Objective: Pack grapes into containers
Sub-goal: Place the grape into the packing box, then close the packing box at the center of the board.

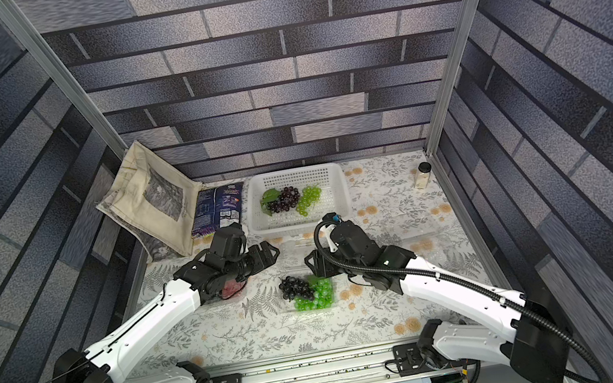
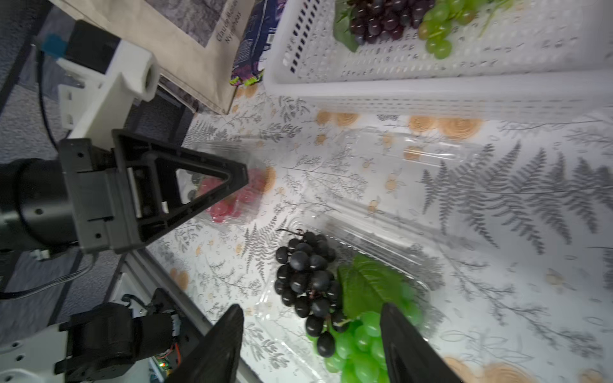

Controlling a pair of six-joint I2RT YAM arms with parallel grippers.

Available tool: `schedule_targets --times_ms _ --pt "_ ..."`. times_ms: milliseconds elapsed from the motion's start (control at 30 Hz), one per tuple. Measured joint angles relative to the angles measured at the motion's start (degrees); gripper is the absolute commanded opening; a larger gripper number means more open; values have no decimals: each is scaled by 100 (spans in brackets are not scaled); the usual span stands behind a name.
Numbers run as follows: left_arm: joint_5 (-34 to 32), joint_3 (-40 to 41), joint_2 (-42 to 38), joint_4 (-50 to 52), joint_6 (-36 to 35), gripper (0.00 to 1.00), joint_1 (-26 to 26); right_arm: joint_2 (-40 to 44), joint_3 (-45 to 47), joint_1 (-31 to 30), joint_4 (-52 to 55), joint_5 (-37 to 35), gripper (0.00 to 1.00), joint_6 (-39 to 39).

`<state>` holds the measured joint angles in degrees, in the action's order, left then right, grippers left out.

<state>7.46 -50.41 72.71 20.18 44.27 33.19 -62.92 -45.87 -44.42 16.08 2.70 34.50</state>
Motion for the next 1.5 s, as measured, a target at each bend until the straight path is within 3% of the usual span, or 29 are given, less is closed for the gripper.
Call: schedule_targets --times_ms 167,400,800,1500 --pt "26 42 396 -153 81 88 26 68 754 815 -186 404 73 131" --pt "144 42 892 -487 118 87 26 -415 1552 1554 -1388 1257 73 605" --pt "339 44 1650 -1086 133 87 -42 -1904 1517 1801 -2909 1847 69 859" --pt "693 35 2188 -1934 269 86 -22 -2966 1333 1821 -4306 2243 59 1056"
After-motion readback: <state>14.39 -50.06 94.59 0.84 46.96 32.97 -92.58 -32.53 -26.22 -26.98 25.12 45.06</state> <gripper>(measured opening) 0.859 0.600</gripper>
